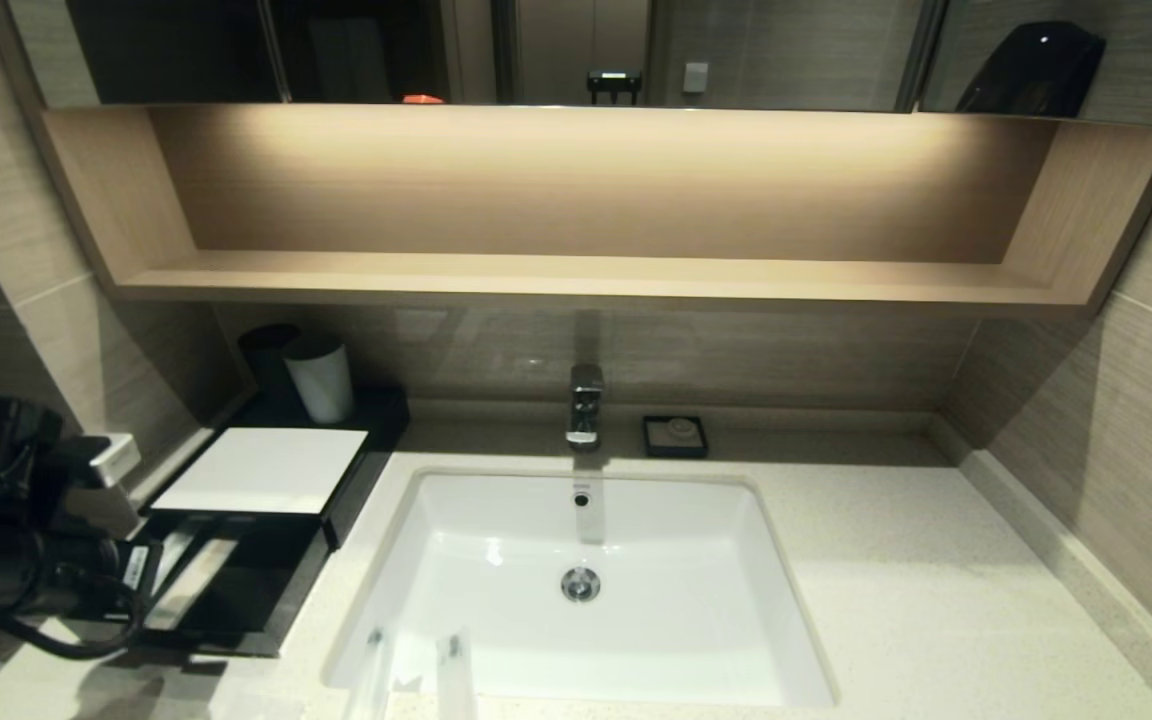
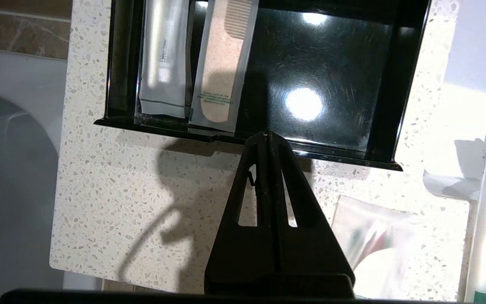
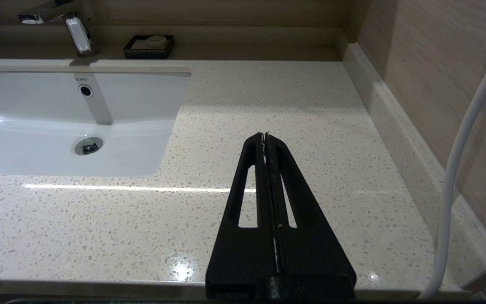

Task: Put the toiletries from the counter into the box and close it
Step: Open the drawer

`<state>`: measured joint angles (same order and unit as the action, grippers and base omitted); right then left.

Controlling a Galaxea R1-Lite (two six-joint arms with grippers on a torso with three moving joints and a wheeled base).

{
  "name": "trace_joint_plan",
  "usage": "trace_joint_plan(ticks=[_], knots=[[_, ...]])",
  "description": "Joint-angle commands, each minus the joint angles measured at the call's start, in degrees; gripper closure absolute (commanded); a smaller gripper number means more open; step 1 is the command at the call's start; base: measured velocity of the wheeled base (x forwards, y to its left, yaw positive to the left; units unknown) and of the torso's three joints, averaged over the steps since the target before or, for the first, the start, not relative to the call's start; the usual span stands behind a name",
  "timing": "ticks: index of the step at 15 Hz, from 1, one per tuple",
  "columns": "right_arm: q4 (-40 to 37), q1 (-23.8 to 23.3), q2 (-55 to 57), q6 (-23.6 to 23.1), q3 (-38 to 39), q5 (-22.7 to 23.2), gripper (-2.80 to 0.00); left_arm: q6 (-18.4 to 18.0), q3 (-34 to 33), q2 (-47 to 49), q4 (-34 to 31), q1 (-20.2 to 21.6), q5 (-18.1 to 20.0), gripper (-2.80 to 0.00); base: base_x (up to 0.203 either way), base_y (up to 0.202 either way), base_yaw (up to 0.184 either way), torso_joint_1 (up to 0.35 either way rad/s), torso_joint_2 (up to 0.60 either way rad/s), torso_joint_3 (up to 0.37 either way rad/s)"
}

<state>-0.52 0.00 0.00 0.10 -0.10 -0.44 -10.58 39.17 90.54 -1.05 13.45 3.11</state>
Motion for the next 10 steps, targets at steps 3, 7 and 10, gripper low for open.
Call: trace_joint_plan(ticks=[3,7,10], knots=[[0.0,0.0,-0.1,0.0,0.0,0.0,0.0,0.5,-0.6,-5.1,-0.6,0.0,0.3,0.0,0.0,0.0,0.0,0.0,0.0,0.0],[0.0,0.0,-0.1,0.0,0.0,0.0,0.0,1.2,0.5,-10.0,-8.6,-0.6,3.3,0.0,0.0,0.0,0.0,0.0,0.0,0.0],[0.0,0.0,-0.1,0.0,0.0,0.0,0.0,3.7,3.9,-13.7,-20.1,-1.6,10.1,0.0,0.0,0.0,0.0,0.0,0.0,0.0]])
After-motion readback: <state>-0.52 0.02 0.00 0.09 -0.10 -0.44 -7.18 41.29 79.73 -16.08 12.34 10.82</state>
